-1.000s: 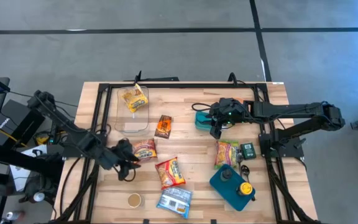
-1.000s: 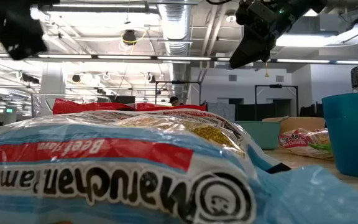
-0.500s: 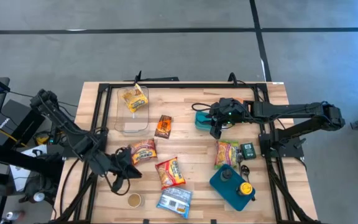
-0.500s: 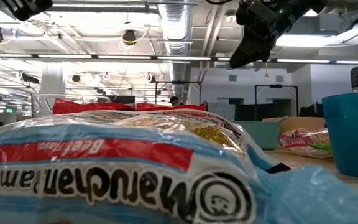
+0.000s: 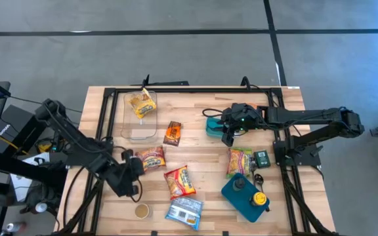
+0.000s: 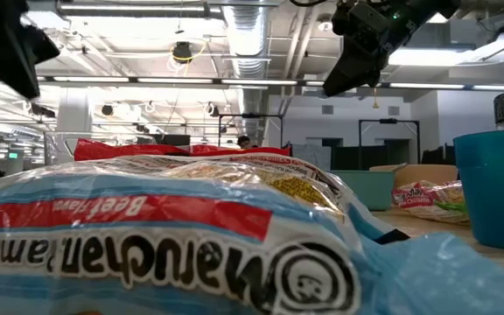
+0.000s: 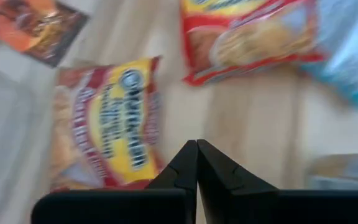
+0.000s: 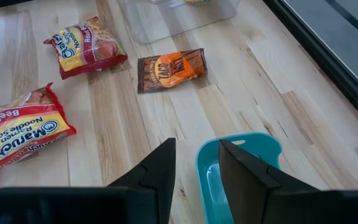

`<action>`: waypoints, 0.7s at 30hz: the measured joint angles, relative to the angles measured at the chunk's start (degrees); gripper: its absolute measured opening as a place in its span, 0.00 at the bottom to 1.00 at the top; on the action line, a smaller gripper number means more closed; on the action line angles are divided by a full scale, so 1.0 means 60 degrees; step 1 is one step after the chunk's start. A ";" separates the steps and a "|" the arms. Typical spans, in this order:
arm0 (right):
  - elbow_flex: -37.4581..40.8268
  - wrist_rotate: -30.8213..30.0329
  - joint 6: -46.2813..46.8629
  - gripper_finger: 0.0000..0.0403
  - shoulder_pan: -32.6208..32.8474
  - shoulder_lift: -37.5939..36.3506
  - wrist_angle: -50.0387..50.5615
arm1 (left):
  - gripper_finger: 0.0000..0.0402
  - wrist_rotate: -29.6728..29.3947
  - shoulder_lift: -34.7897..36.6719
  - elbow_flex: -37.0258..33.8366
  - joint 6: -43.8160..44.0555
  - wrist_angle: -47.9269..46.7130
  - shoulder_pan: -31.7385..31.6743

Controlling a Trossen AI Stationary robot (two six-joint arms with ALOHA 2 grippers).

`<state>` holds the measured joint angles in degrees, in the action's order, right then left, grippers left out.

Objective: Pick & Place Food Item
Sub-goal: Put the red noodle pack into the transparent bin

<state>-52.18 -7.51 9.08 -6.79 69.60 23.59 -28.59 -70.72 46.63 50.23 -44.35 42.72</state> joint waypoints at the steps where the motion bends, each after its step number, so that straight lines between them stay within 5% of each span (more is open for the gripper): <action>1: 0.0000 0.0000 0.0000 0.29 0.0000 0.0000 0.0006 | 0.00 -0.0100 -0.0175 0.0000 -0.0002 -0.0114 0.0000; 12: 0.0000 0.0000 0.0003 0.29 0.0000 0.0000 0.0007 | 0.00 -0.0287 -0.1903 -0.0027 -0.0040 -0.1173 -0.0018; 21: 0.0000 0.0000 0.0000 0.29 0.0000 0.0000 0.0004 | 0.03 -0.0231 -0.2138 -0.0084 -0.0039 -0.1032 -0.0018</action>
<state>-52.18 -7.51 9.08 -6.79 69.60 23.62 -29.97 -83.55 46.13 50.00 -50.54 42.61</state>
